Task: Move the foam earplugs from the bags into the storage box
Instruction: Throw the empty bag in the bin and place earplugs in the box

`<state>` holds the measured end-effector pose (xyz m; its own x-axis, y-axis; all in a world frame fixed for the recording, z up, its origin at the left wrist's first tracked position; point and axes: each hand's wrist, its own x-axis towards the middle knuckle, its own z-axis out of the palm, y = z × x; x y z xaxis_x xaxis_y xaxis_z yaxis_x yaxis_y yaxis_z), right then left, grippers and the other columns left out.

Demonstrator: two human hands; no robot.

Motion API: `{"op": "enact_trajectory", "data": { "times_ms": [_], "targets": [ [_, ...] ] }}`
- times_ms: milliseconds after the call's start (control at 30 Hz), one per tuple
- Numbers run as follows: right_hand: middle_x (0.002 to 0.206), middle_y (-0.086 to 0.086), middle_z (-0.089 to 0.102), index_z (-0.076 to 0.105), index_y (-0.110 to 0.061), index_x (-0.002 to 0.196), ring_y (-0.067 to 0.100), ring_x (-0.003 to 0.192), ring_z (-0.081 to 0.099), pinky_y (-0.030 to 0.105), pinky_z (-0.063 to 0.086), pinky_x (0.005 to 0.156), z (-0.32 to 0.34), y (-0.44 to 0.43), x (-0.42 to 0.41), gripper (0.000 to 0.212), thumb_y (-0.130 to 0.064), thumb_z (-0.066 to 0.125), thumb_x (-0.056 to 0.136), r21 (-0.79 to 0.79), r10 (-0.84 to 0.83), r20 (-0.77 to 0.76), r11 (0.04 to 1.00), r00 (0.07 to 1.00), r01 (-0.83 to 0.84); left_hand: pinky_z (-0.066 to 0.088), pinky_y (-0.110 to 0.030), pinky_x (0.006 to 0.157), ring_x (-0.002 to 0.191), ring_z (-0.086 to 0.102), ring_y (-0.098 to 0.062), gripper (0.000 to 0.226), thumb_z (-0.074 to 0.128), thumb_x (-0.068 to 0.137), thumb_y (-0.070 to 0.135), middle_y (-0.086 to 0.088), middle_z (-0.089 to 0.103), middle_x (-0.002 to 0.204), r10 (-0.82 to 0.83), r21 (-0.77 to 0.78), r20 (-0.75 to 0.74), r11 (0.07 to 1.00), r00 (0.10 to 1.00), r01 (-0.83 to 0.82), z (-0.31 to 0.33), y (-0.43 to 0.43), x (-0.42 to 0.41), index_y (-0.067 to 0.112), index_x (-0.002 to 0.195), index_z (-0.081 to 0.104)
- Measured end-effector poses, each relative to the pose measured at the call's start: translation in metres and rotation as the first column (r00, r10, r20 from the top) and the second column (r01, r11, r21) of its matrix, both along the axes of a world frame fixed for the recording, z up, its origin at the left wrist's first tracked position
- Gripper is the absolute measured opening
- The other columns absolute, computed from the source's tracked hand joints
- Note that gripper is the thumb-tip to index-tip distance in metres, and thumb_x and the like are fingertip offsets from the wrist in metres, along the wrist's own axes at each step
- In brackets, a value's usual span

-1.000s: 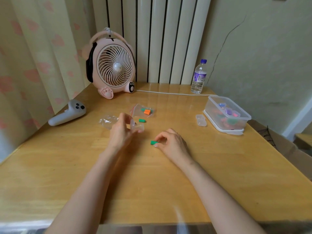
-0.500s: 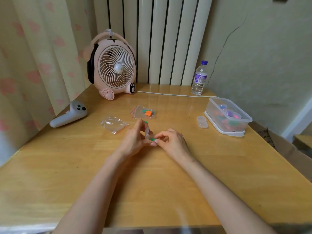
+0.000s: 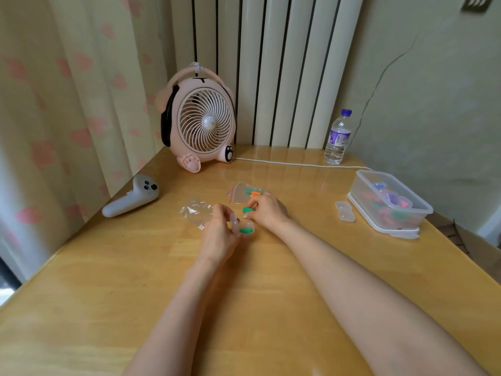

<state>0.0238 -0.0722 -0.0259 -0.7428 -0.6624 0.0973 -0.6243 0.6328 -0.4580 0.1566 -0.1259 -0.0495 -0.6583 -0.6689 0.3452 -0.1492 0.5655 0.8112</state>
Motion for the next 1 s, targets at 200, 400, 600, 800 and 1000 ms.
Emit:
{"op": "enact_trajectory", "data": {
  "times_ms": [200,400,600,800,1000],
  "targets": [
    [0.086,-0.003,0.068,0.069,-0.022,0.077,0.013,0.081,0.059,0.030,0.049,0.080,0.016,0.010,-0.002,0.009,-0.021,0.077,0.073,-0.333,0.052,0.179,0.943,0.983,0.010,0.052,-0.047,0.072,0.080,0.066,-0.035,0.019,0.054,0.087,0.012,-0.006,0.065,0.094,-0.025,0.005,0.016,1.000,1.000,0.025,-0.003,-0.002,-0.002,0.019,0.089,0.037],
    [0.084,-0.012,0.066,0.065,-0.033,0.068,0.009,0.087,0.059,0.028,0.046,0.080,0.035,0.044,0.014,0.016,-0.024,0.078,0.070,-0.073,0.204,0.070,0.977,0.976,-0.199,0.053,-0.040,0.070,0.076,0.069,-0.029,0.023,0.060,0.086,0.015,-0.007,0.063,0.101,-0.097,0.059,0.009,0.994,0.995,0.096,0.008,0.007,0.000,0.014,0.095,0.040],
    [0.087,-0.007,0.070,0.072,-0.030,0.078,0.008,0.073,0.053,0.026,0.042,0.070,0.022,0.049,0.018,0.009,-0.024,0.076,0.073,-0.166,0.158,0.059,0.975,0.986,-0.146,0.040,-0.022,0.056,0.072,0.065,-0.023,0.040,0.071,0.077,0.007,-0.001,0.059,0.101,-0.155,0.032,0.023,0.988,0.988,0.154,0.012,0.010,0.003,0.017,0.098,0.038],
    [0.083,0.004,0.066,0.071,-0.018,0.096,0.014,0.065,0.064,0.025,0.050,0.056,0.023,0.057,0.019,0.013,-0.016,0.068,0.084,-0.358,0.162,0.256,0.932,0.953,-0.062,0.042,-0.010,0.052,0.065,0.060,-0.009,0.038,0.068,0.079,0.002,0.000,0.058,0.099,-0.162,0.042,-0.021,0.986,0.987,0.163,0.014,0.011,0.003,0.017,0.101,0.041],
    [0.090,0.015,0.067,0.057,-0.012,0.118,0.018,0.060,0.065,0.024,0.054,0.053,0.031,0.076,0.030,0.038,-0.037,0.060,0.089,-0.381,0.241,0.665,0.924,0.707,0.044,0.040,-0.003,0.063,0.068,0.054,-0.002,0.043,0.068,0.074,-0.003,-0.002,0.052,0.110,-0.273,-0.096,-0.050,0.959,0.961,0.267,0.014,0.015,0.000,0.012,0.113,0.055]
  ]
}}
